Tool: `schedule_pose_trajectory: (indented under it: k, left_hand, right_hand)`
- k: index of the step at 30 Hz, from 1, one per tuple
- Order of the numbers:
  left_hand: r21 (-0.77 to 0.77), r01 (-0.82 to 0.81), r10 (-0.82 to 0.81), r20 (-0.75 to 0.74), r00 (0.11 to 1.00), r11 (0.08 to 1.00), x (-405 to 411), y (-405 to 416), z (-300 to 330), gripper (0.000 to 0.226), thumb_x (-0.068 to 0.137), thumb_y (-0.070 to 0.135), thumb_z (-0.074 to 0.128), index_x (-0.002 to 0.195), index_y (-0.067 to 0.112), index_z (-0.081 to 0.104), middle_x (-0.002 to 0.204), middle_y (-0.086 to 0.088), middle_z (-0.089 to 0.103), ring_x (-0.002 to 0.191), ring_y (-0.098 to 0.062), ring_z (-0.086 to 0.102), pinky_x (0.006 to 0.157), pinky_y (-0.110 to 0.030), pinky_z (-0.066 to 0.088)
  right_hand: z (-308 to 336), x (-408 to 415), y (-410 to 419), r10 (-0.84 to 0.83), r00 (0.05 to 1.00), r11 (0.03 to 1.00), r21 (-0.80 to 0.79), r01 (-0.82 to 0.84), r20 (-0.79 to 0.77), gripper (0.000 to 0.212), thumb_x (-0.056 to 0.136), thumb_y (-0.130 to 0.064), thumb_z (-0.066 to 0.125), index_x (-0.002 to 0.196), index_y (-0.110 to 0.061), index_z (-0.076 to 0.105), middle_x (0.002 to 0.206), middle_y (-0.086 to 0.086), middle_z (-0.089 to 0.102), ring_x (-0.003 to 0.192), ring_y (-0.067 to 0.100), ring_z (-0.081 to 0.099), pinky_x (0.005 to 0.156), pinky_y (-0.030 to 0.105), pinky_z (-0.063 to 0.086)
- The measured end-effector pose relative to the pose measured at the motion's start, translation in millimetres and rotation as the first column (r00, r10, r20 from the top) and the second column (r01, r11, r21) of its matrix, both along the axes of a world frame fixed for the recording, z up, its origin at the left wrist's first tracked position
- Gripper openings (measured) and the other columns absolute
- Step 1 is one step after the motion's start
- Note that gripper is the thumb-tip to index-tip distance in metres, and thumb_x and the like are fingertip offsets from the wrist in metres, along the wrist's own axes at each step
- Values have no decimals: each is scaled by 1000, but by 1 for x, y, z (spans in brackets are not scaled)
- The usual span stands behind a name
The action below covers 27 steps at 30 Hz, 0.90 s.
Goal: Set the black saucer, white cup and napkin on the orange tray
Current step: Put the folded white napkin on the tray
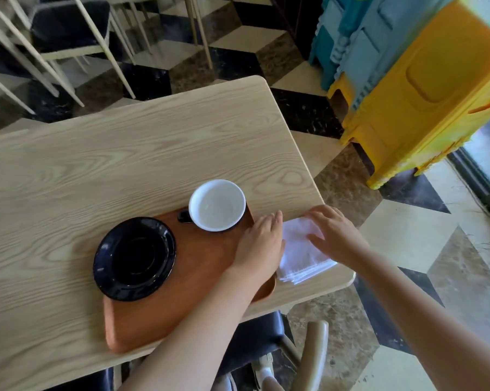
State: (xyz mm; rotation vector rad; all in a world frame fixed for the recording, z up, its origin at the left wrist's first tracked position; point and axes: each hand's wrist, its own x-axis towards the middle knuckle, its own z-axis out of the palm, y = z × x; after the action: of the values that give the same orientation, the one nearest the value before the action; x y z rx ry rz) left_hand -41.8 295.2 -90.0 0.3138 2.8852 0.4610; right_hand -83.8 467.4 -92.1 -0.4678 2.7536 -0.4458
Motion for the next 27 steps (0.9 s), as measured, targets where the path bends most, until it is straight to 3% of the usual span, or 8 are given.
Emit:
schedule_pose_trajectory:
  k: [3,6,10,14,17,22,25,27]
  left_hand:
    - [-99,-45,47,14,999,994,-8,5,-8,50,92,21,48,137,5,34,127,-11,48,121,-27,40,91,-38,40]
    - [-35,-114,114,9,993,993,-9,4,-9,30,85,18,54,114,8,55,111,-10,51,113,-28,43,83,-38,41]
    - [180,-163,168,-15,986,970,-4,1,-6,21,81,12,57,101,8,60,104,-9,59,103,-27,50,83,-34,41]
    - [492,-473,394,262,881,731,13,-10,9,14,78,18,66,89,16,58,86,-2,67,80,-20,60,63,-22,37]
    - [629,-606,338,504,795,488,36,-25,16,11,80,15,66,84,22,59,86,1,69,78,-10,64,71,-22,46]
    - [754,-578,306,497,812,310,72,-55,22,11,89,29,58,99,24,55,86,16,63,82,3,58,72,-8,43]
    - [746,-629,437,501,747,219,77,-72,26,11,90,23,59,99,29,57,90,16,68,87,2,62,72,-10,46]
    - [728,-676,518,537,666,115,78,-82,26,8,90,17,57,96,23,59,95,1,69,92,-14,64,78,-31,51]
  right_hand:
    - [2,-6,-2,-47,999,999,9,47,2,42,77,-21,67,118,-15,57,118,11,51,113,30,43,92,40,42]
    - [4,-9,-1,-122,992,990,-72,125,39,30,76,-17,67,105,-12,61,108,12,53,104,29,47,88,39,44]
    - [11,0,1,-186,976,947,-243,209,115,16,79,-9,63,95,-13,61,87,4,63,71,15,51,55,13,37]
    - [32,14,2,-264,954,879,-373,298,139,16,78,-9,65,86,-22,64,72,-10,60,66,11,54,53,9,38]
    - [44,28,-9,-319,908,735,-535,418,272,17,79,-8,64,85,-23,65,76,6,66,70,23,59,61,30,46]
    - [50,50,-50,-265,780,411,-665,624,567,18,84,-7,60,94,-23,65,88,12,70,74,19,58,66,33,44]
    - [43,54,-69,-208,806,468,-667,580,554,29,87,-6,56,104,-29,60,79,8,64,67,15,54,62,29,41]
    - [36,56,-77,-139,819,600,-610,517,557,41,86,-2,52,118,-28,50,74,0,63,60,7,54,57,19,42]
